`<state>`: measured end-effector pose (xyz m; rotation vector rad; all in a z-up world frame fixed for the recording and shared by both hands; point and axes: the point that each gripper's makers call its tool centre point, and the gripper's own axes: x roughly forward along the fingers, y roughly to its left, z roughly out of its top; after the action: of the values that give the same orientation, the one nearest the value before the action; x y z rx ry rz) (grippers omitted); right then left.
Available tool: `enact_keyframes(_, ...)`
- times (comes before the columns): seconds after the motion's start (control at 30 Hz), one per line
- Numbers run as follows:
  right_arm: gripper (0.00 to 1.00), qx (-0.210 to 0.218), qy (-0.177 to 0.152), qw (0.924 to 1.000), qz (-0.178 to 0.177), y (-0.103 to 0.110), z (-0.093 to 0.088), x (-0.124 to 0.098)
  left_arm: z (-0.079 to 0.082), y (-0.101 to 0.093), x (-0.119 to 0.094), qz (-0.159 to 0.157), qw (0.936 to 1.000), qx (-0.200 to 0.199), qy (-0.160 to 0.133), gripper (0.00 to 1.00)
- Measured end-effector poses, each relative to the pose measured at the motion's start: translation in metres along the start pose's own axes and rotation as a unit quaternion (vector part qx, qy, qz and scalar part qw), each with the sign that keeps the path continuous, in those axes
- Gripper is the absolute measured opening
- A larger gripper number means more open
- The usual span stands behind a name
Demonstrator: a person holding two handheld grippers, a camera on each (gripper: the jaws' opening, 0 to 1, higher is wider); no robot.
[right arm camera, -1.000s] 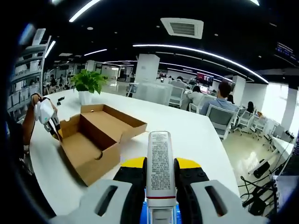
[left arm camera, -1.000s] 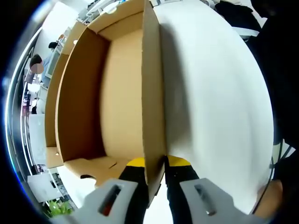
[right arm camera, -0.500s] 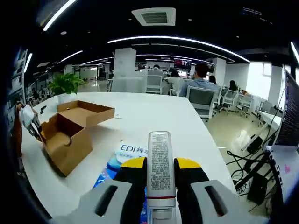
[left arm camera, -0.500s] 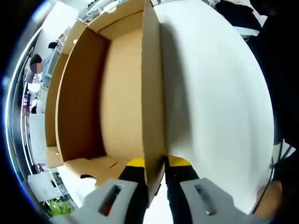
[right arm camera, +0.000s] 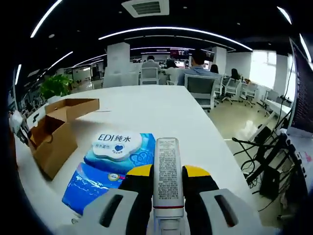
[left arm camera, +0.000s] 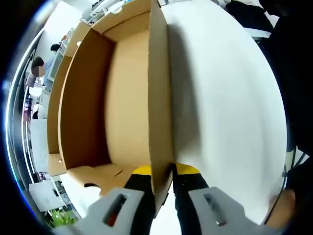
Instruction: Operate the shoe box by opening the lid, removing the specified soft item, and placing it in the target area until the item is outside and the box remains undamaged.
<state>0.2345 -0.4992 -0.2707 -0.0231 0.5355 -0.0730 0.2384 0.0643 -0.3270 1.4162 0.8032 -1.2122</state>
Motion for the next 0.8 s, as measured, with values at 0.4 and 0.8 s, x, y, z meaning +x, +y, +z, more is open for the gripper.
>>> enact_keyframes(0.4,0.22,0.004,0.027,0.9996,-0.006,-0.007,-0.026,0.018,-0.001,0.002,0.0,0.001,1.0,0.0,0.0,0.11)
enact_keyframes(0.8,0.22,0.005,0.043,0.9991,-0.006,-0.011,-0.04,0.032,-0.001,0.003,0.0,0.002,1.0,0.001,0.0,0.11)
